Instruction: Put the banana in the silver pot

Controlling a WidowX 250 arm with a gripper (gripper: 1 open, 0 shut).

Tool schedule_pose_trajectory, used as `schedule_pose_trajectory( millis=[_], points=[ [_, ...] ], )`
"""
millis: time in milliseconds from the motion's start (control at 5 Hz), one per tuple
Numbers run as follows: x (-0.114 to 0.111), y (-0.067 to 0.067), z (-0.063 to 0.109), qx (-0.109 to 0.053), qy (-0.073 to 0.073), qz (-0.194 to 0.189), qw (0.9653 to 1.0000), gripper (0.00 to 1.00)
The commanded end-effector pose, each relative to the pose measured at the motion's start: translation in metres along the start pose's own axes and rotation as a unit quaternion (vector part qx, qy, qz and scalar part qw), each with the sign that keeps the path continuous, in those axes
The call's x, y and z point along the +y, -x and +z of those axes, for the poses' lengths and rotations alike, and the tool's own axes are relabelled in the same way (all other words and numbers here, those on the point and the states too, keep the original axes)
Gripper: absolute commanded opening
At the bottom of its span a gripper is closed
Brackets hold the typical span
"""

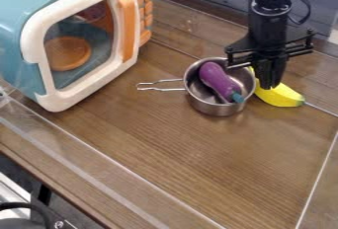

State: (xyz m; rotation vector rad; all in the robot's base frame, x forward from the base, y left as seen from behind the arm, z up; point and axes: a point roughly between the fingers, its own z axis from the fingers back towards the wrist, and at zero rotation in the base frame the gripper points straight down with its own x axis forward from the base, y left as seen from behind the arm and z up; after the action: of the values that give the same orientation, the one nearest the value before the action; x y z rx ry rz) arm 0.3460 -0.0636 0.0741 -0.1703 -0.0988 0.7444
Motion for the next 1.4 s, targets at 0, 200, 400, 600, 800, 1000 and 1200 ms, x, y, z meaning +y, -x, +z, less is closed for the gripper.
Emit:
schedule_pose_trajectory(
  millis=[0, 200, 400, 600, 800, 1000, 1200],
  points=[
    [-0.01, -0.012, 0.033, -0.034, 0.036, -0.003, 0.9988, 0.0],
    [-0.008, -0.013, 0.033, -0.034, 0.033, -0.003, 0.9989, 0.0],
    [-0.006, -0.014, 0.034, -0.035, 0.03, -0.004, 0.9989, 0.0],
    [-0.016, -0.012, 0.028, -0.035, 0.022, -0.008, 0.9991, 0.0],
    [-0.022, -0.01, 0.019, -0.04, 0.014, -0.01, 0.9991, 1.0],
    [-0.026, -0.007, 0.014, -0.045, 0.004, -0.014, 0.9989, 0.0],
    [-0.03, -0.005, 0.008, -0.045, -0.006, -0.014, 0.9988, 1.0]
  ],
)
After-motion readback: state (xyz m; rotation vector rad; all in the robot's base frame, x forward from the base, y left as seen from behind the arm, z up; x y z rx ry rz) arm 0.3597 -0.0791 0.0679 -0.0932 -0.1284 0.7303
